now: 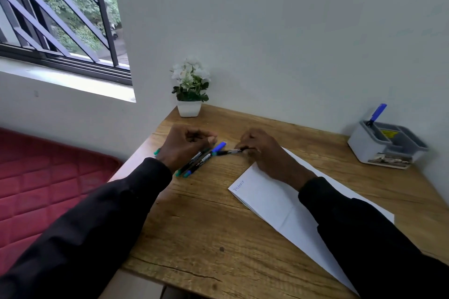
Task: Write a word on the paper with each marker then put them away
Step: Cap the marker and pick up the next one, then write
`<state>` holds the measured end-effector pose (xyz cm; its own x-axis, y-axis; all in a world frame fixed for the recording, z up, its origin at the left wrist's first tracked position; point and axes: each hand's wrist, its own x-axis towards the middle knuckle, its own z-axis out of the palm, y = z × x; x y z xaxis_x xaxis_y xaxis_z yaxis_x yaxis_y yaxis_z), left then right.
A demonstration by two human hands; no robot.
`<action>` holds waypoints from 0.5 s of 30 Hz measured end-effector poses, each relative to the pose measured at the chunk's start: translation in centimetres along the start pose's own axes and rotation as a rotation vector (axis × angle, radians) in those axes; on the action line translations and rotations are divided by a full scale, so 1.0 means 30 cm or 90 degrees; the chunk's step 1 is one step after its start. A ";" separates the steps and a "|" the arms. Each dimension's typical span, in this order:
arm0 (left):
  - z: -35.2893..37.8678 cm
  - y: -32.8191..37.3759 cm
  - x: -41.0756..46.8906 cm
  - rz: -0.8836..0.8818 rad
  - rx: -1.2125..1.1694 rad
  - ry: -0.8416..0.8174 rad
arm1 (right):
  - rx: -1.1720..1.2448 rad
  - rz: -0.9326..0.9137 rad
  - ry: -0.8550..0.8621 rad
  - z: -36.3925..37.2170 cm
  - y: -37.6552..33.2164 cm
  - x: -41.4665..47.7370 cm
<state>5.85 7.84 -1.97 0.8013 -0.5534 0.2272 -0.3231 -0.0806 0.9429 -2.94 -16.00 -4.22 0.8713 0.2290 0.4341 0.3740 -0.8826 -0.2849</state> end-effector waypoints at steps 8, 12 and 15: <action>0.166 0.056 0.040 0.031 -0.030 -0.154 | 0.540 0.326 0.253 -0.108 -0.057 -0.098; 0.231 0.071 0.064 0.071 -0.004 -0.165 | 0.649 0.339 0.266 -0.121 -0.061 -0.140; 0.255 0.061 0.077 0.117 0.046 -0.161 | 0.709 0.362 0.243 -0.136 -0.058 -0.149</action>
<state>3.26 0.06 -1.58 0.5788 -0.7518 0.3159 -0.4933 -0.0143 0.8697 -8.79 -17.15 -2.18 0.9177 -0.3539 0.1803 0.2063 0.0368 -0.9778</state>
